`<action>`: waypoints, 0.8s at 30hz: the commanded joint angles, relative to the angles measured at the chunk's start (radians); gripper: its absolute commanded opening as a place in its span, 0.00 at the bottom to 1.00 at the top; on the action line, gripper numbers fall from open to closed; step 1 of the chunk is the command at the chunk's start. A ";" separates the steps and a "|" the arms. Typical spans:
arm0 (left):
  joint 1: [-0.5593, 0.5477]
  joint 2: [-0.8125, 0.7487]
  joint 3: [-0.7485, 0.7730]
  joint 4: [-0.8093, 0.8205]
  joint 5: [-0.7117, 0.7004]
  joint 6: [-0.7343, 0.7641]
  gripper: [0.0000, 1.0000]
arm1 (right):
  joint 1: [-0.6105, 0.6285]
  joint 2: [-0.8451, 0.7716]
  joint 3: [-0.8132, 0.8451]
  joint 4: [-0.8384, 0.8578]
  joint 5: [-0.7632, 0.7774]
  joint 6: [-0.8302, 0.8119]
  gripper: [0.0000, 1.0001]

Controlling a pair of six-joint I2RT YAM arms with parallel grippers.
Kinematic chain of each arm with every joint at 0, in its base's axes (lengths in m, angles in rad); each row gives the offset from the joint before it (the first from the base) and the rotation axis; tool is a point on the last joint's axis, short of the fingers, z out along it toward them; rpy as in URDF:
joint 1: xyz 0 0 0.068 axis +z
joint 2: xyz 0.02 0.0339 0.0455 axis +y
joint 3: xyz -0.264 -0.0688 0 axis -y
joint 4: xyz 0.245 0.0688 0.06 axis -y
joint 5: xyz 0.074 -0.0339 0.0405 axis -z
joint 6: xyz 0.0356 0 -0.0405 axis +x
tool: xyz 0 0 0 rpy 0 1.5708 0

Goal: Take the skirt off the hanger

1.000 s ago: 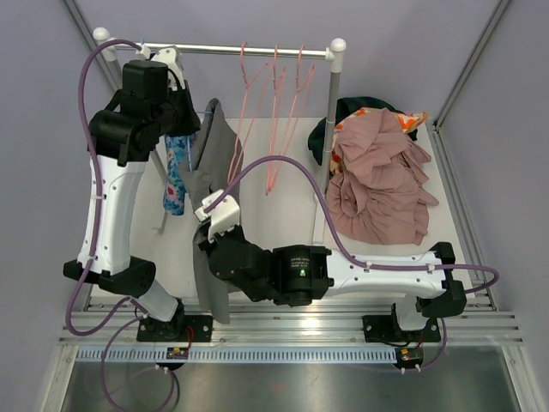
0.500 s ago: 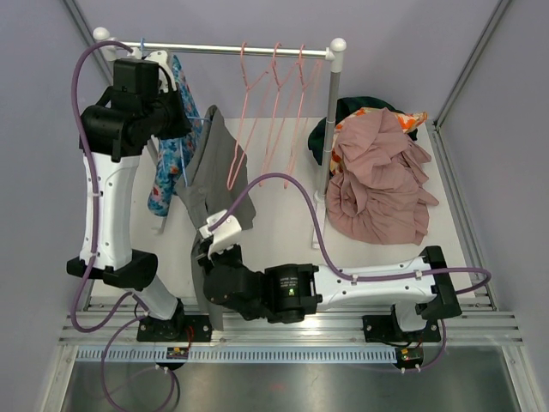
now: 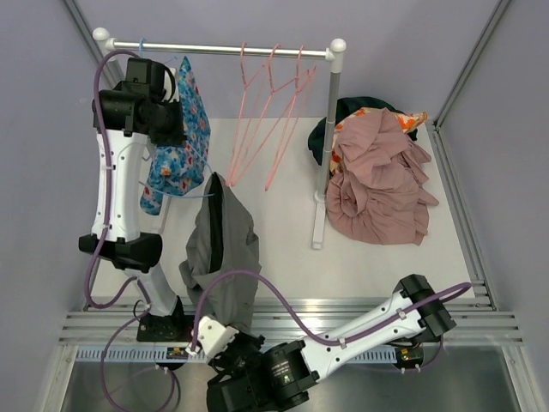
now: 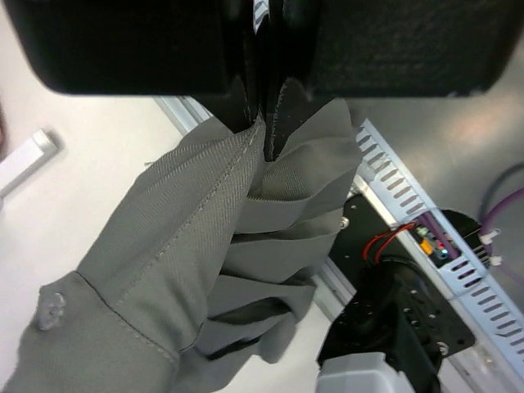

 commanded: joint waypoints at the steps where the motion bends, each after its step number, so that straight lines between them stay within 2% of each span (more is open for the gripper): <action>1: 0.050 -0.041 -0.012 0.856 -0.181 -0.034 0.00 | 0.100 -0.046 0.056 0.009 -0.061 0.084 0.00; 3: 0.044 -0.103 -0.059 0.842 -0.150 -0.037 0.00 | 0.089 -0.063 0.039 0.015 0.020 0.079 0.00; 5: 0.032 -0.166 -0.111 0.811 -0.101 -0.042 0.00 | 0.056 -0.073 0.027 0.033 0.028 0.058 0.00; 7: 0.004 -0.284 -0.226 0.775 -0.086 -0.038 0.00 | -0.016 -0.096 0.010 0.044 0.028 0.042 0.00; 9: -0.010 -0.363 -0.306 0.732 -0.061 -0.049 0.00 | -0.099 -0.136 -0.025 0.090 -0.014 -0.001 0.00; 10: -0.020 -0.454 -0.395 0.724 -0.046 -0.052 0.00 | -0.127 -0.153 -0.042 0.154 -0.033 -0.051 0.00; 13: -0.022 -0.597 -0.501 0.678 0.089 -0.065 0.00 | -0.240 -0.219 -0.097 0.252 -0.112 -0.131 0.00; 15: -0.022 -0.656 -0.514 0.611 0.198 -0.062 0.00 | -0.301 -0.253 -0.123 0.266 -0.137 -0.160 0.00; 19: -0.024 -0.740 -0.555 0.561 0.330 -0.071 0.00 | -0.372 -0.297 -0.209 0.231 -0.163 -0.112 0.00; 20: -0.024 -0.806 -0.640 0.589 0.373 -0.092 0.00 | -0.383 -0.307 -0.238 0.231 -0.174 -0.090 0.00; 23: -0.024 -0.857 -0.728 0.650 0.541 -0.158 0.00 | -0.452 -0.354 -0.388 0.302 -0.246 -0.027 0.00; 24: -0.024 -0.886 -0.794 0.665 0.557 -0.185 0.00 | -0.461 -0.362 -0.430 0.318 -0.270 -0.007 0.00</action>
